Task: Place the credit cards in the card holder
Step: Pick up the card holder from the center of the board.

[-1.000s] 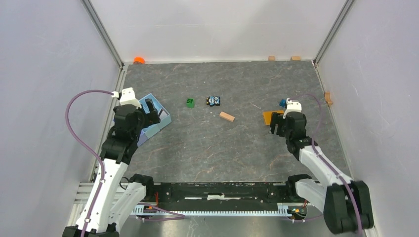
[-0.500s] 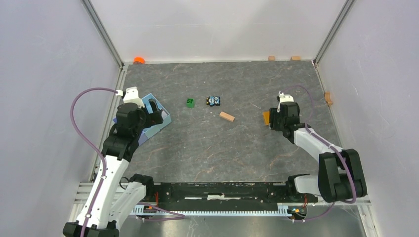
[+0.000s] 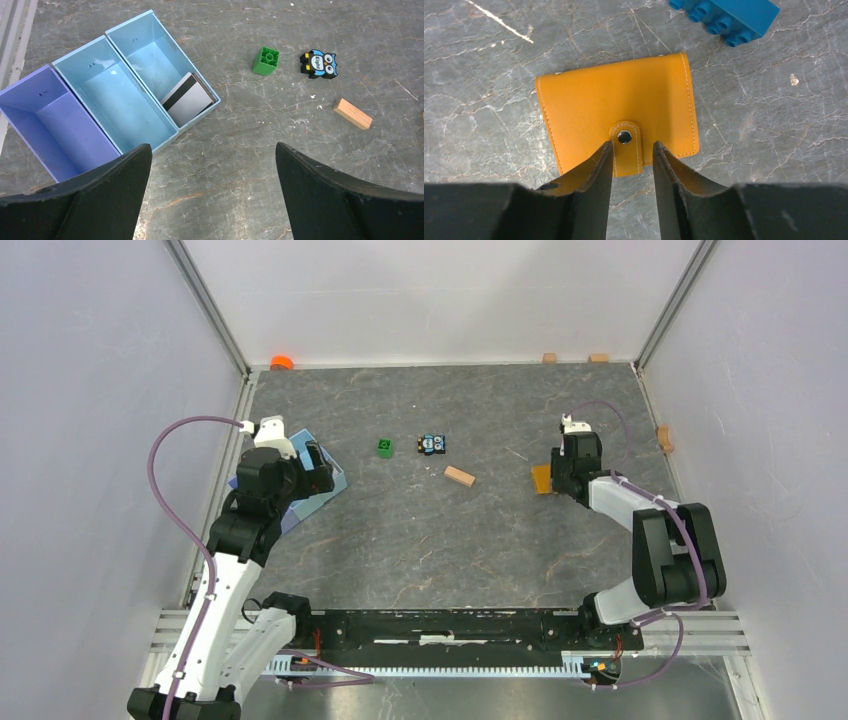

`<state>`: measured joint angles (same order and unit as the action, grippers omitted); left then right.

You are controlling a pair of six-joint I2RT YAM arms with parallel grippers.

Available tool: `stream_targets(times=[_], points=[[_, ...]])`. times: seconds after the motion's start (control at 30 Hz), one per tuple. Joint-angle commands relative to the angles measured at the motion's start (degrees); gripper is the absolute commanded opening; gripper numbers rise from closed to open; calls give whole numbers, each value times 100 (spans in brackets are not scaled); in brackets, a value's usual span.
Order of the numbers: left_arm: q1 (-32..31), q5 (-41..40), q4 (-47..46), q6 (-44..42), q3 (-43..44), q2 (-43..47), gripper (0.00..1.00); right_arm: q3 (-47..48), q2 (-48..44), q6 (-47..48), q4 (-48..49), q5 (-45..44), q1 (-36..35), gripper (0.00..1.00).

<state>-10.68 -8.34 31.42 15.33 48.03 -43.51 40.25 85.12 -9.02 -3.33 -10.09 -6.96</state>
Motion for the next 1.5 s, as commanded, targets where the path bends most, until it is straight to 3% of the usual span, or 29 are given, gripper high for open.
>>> stream_targets(times=[0.0,0.2,0.37,0.47,0.63,0.83,1.03,1.2,1.47], points=[[22,261,-134,-180,13,13,100,349,255,21,12,143,148,39],[22,470,-154,-188,5,-57,100,309,438,-80,-23,631,327,38],[22,524,-154,-189,5,-85,100,258,475,-63,-61,786,362,19],[22,639,-179,-189,-3,-97,100,254,403,-28,-71,991,376,0],[22,1168,-338,-206,-73,-119,100,59,36,131,65,1787,371,0],[-66,2148,-581,-213,-179,-344,100,-500,-613,199,724,3552,342,0],[-361,2951,-812,-176,-213,-518,100,-585,-1152,386,940,4591,-307,0],[-774,3653,-1038,-109,-207,-762,100,-453,-1652,488,1047,5188,-981,0],[-1759,4111,-1300,-124,-277,-975,100,-508,-2101,144,1603,6021,-1346,0]])
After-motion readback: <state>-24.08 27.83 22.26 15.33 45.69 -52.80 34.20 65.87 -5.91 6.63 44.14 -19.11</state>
